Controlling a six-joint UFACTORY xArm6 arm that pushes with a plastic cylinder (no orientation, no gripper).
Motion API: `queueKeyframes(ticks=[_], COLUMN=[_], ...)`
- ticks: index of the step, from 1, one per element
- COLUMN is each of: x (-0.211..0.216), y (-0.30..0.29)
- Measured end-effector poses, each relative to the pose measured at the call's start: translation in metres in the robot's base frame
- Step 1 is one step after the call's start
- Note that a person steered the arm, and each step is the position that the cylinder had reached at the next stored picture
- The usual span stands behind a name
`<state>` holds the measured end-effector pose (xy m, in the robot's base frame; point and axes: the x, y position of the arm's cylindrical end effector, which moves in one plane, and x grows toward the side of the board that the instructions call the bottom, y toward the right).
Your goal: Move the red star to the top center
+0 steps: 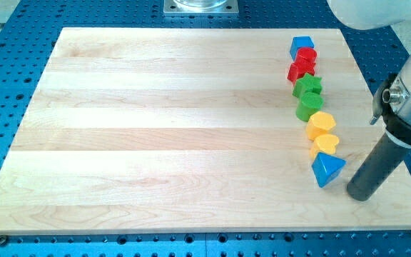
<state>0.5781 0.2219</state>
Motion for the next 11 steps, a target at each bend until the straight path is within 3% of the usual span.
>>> queueKeyframes(ticks=[1,4,5,9,11], x=[-0.02,-0.218,-0.237,-0.244,-0.244], y=[0.034,0.056,0.056,0.053,0.009])
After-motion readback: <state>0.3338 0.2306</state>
